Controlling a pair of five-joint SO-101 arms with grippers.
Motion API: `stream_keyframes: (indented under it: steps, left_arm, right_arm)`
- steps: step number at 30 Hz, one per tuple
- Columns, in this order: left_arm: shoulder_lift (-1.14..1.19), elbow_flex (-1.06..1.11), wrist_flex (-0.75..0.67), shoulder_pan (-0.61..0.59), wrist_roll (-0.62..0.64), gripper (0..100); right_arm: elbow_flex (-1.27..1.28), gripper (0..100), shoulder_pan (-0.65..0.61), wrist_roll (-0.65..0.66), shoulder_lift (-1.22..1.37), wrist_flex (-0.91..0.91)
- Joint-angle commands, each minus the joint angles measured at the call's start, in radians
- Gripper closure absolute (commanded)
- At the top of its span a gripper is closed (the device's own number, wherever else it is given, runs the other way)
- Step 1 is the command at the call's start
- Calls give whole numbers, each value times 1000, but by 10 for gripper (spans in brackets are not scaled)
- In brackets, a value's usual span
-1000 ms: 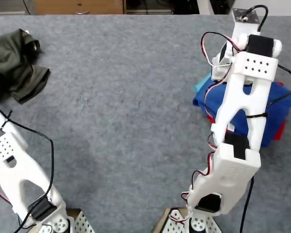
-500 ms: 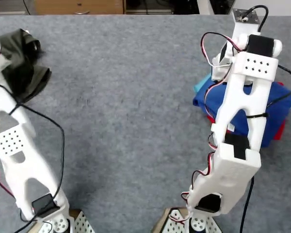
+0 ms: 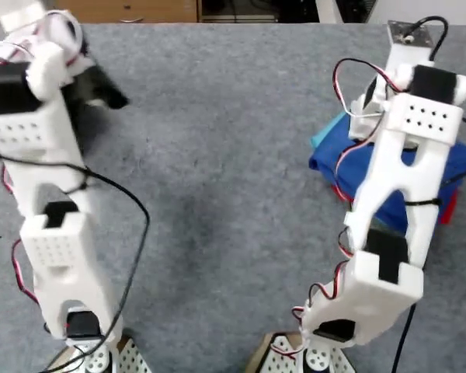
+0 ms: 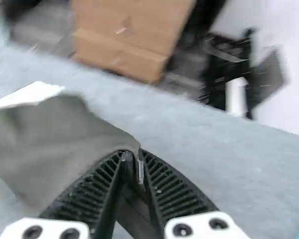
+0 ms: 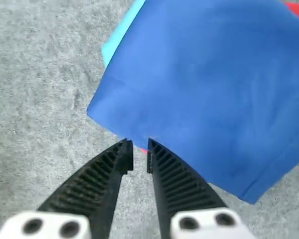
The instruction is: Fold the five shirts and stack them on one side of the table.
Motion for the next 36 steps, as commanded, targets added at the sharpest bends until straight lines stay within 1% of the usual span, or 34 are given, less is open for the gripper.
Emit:
stream_keyframes:
  steps: [1, 3, 5, 8, 10, 14, 17, 19, 22, 23, 25, 27, 28, 30, 32, 34, 36]
  left_arm:
    - [-150, -12, 12, 133, 2, 981]
    - [-216, 43, 12, 210, 2, 981]
    - [-294, 137, 12, 288, 2, 981]
    - [-424, 361, 12, 382, 2, 981]
    - [-510, 543, 12, 437, 2, 981]
    - [-693, 878, 9, 549, 0, 977]
    - [-817, 1068, 9, 603, 0, 966]
    - [-898, 1180, 9, 608, 2, 907]
    - [-1038, 1339, 9, 600, 6, 773]
    - [-1096, 1390, 9, 588, 8, 736]
    - [-1219, 1470, 9, 562, 5, 699]
    - [-1326, 1531, 8, 506, -2, 698]
    - [-1374, 1564, 8, 454, -11, 703]
    - [-1437, 1648, 6, 315, -74, 712]
    - [-1454, 1752, -25, 146, -150, 726]
    - [-1440, 1900, -110, -18, -186, 743]
    - [-1419, 2056, -235, -167, -190, 760]
  right_arm:
    - [10, 925, 51, 12, -81, 17]
    - [10, 925, 74, 26, -84, 17]
    - [10, 925, 90, 74, -84, 17]
    - [10, 925, 102, 155, -88, 17]
    - [7, 925, 102, 186, -88, 17]
    - [5, 922, 93, 196, -84, 17]
    - [5, 921, 82, 196, -82, 17]
    - [8, 921, 74, 196, -82, 17]
    - [5, 921, 41, 213, -82, 15]
    - [5, 921, 24, 224, -87, 15]
    - [4, 921, -8, 226, -88, 15]
    - [4, 921, -51, 224, -87, 15]
    - [4, 921, -73, 224, -82, 17]
    - [7, 921, -122, 222, -81, 17]
    - [10, 921, -185, 222, -81, 17]
    - [12, 921, -252, 221, -79, 14]
    - [8, 921, -318, 221, -71, 11]
